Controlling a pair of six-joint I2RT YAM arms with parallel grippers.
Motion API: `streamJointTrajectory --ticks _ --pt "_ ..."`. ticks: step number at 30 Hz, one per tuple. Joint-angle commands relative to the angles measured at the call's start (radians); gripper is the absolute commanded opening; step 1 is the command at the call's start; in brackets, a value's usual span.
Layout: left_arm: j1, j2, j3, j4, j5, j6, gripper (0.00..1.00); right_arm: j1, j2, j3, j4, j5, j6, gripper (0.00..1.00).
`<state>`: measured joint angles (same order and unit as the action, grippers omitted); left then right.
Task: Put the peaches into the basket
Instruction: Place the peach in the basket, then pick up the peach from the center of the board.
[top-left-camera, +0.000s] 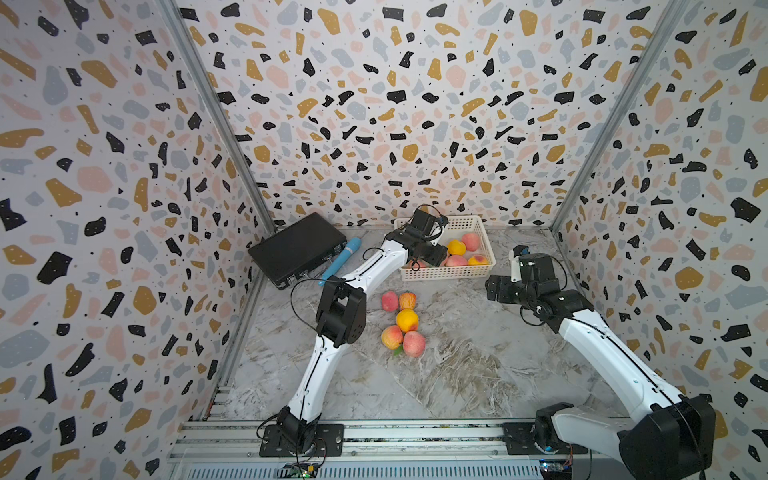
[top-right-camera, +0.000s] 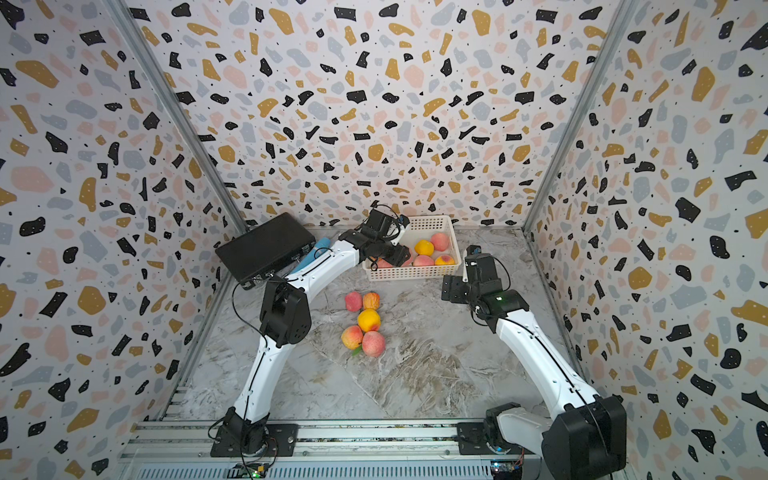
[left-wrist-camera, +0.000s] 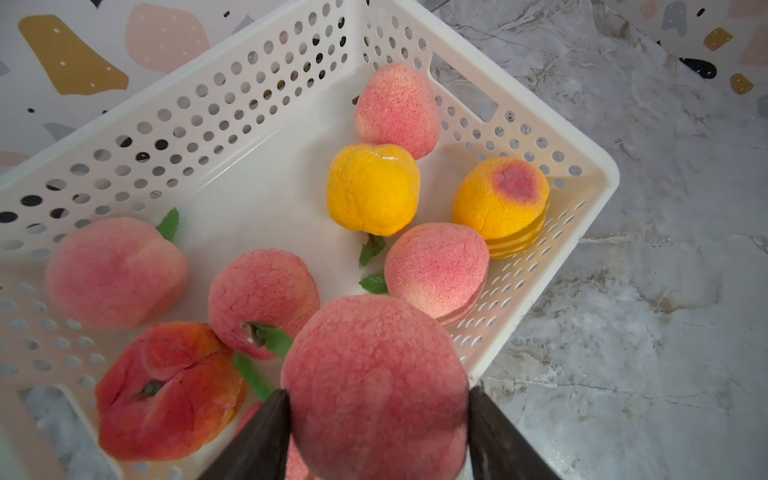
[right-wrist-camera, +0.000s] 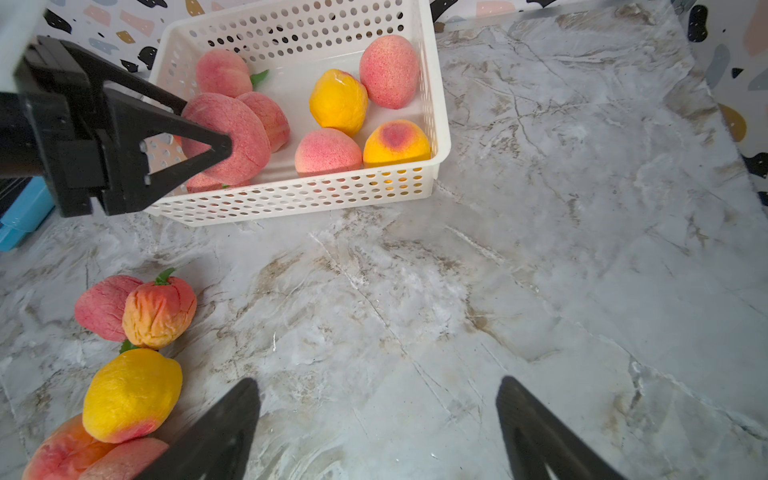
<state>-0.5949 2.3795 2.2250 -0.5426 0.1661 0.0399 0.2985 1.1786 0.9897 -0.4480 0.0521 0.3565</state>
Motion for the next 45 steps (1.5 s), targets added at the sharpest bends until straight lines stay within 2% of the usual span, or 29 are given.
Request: streamJointTrajectory --ticks 1,6,14,22,26,32,36,41,45 --pt "0.001 0.013 0.0 0.0 -0.027 0.021 0.68 -0.004 -0.004 0.004 0.003 -0.025 0.009 0.91" --pt "0.001 0.022 0.03 -0.024 -0.034 0.029 0.79 -0.003 0.003 0.004 0.004 -0.041 0.007 0.91" --pt "0.001 -0.043 0.006 -0.04 -0.03 0.031 0.79 -0.004 0.019 0.007 0.0 -0.093 -0.005 0.91" --pt "0.038 -0.283 -0.246 0.034 0.002 -0.059 0.79 0.016 0.036 -0.006 0.008 -0.245 -0.026 0.89" --pt "0.1 -0.436 -0.425 0.085 0.038 -0.14 0.79 0.095 0.052 -0.015 0.008 -0.249 -0.028 0.89" --pt "0.209 -0.667 -0.721 0.151 0.047 -0.215 0.8 0.291 0.081 -0.054 0.041 -0.25 0.01 0.93" --pt "0.269 -0.782 -0.898 0.198 0.062 -0.246 0.8 0.418 0.165 -0.072 0.104 -0.259 0.047 0.93" --pt "0.31 -0.846 -1.026 0.233 0.073 -0.265 0.8 0.519 0.265 -0.067 0.19 -0.262 0.086 0.94" --pt "0.32 -0.857 -1.065 0.248 0.081 -0.271 0.8 0.55 0.348 -0.041 0.223 -0.265 0.097 0.95"
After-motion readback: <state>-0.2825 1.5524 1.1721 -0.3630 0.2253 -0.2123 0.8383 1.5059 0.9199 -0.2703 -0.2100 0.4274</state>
